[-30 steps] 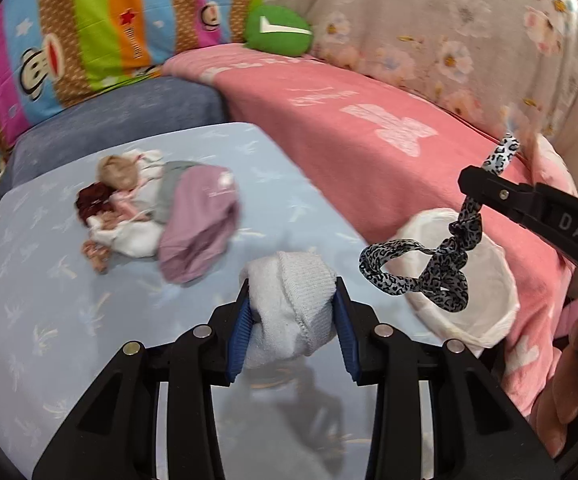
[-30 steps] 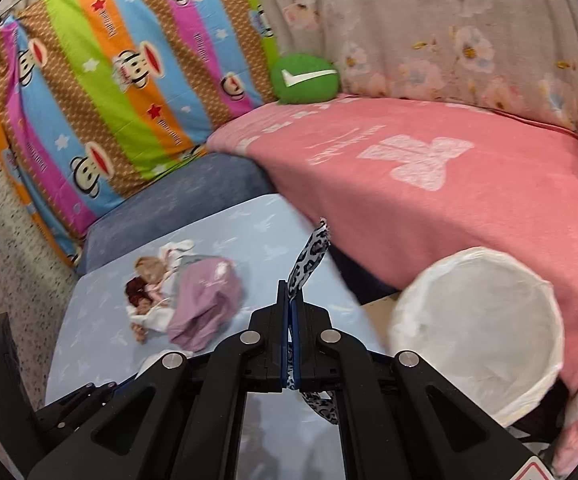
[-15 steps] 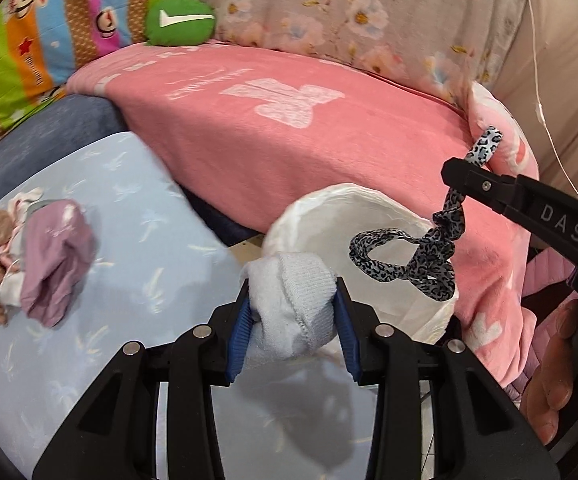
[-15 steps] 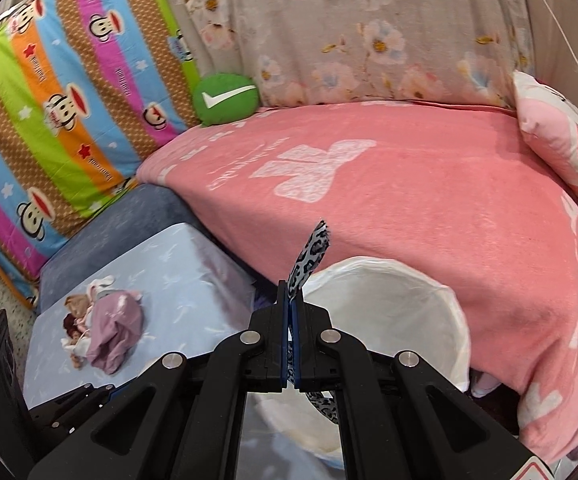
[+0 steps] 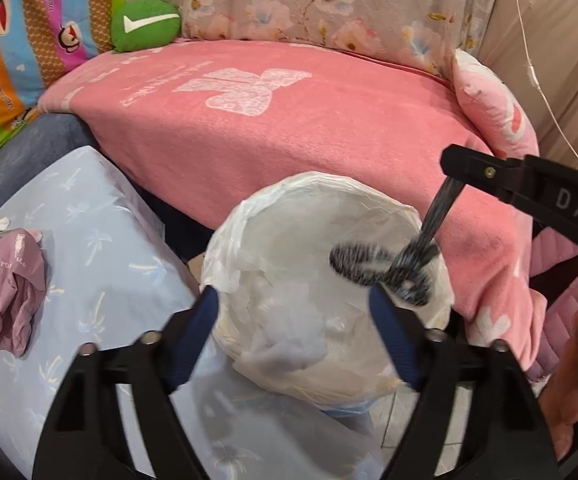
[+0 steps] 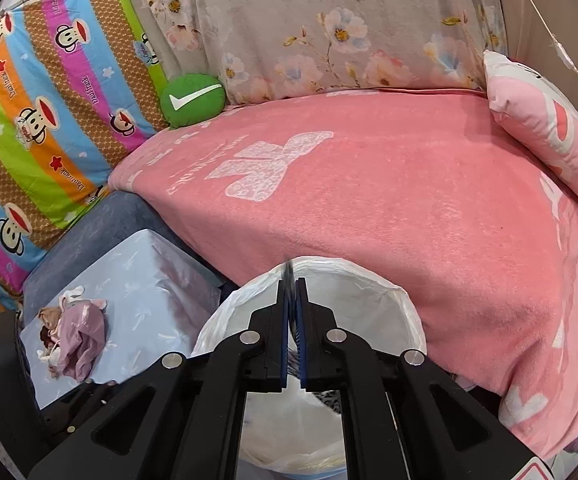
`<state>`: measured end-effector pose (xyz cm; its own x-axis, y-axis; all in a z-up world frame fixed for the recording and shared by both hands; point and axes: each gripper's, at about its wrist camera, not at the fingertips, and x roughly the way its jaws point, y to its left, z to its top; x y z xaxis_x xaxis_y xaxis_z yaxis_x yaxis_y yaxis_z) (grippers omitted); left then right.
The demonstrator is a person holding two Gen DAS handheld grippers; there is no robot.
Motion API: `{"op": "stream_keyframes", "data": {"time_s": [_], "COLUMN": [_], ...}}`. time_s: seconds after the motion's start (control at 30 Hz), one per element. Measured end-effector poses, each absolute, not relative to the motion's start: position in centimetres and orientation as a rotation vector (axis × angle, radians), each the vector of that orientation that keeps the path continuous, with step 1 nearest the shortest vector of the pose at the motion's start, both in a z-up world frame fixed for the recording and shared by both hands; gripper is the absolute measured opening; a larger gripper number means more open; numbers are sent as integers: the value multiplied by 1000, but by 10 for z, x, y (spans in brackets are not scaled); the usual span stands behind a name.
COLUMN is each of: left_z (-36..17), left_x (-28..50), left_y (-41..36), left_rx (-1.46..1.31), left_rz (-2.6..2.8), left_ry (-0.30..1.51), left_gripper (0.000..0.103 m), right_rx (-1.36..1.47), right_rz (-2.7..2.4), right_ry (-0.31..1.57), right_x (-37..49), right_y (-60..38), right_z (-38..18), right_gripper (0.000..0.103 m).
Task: Collect trash
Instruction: 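Carry both items over the white bin and open both grippers to drop them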
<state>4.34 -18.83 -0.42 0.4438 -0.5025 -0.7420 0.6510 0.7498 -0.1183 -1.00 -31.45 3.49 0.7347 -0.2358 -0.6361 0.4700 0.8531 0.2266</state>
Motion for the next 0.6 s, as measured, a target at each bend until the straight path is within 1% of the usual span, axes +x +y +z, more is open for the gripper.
{"op": "stream_keyframes", "data": {"time_s": [0.07, 0.13, 0.23, 0.6], "left_z": [-4, -4, -3, 2], "left_x": [44, 46, 48, 51], "left_y": [-188, -183, -176, -142], "left_rx": [196, 186, 172, 143], "left_rz": [-706, -690, -664, -561], "left_ry": [844, 847, 842, 823], "left_gripper": [81, 81, 81, 81], "right_rx": [390, 391, 395, 369], "right_rz": [-406, -414, -418, -375], "right_ry": [637, 633, 627, 653], "right_x": [-11, -12, -15, -17], "right_y": [-316, -317, -315, -284], "right_z": [35, 36, 37, 31], "right_gripper": [15, 26, 34, 37]}}
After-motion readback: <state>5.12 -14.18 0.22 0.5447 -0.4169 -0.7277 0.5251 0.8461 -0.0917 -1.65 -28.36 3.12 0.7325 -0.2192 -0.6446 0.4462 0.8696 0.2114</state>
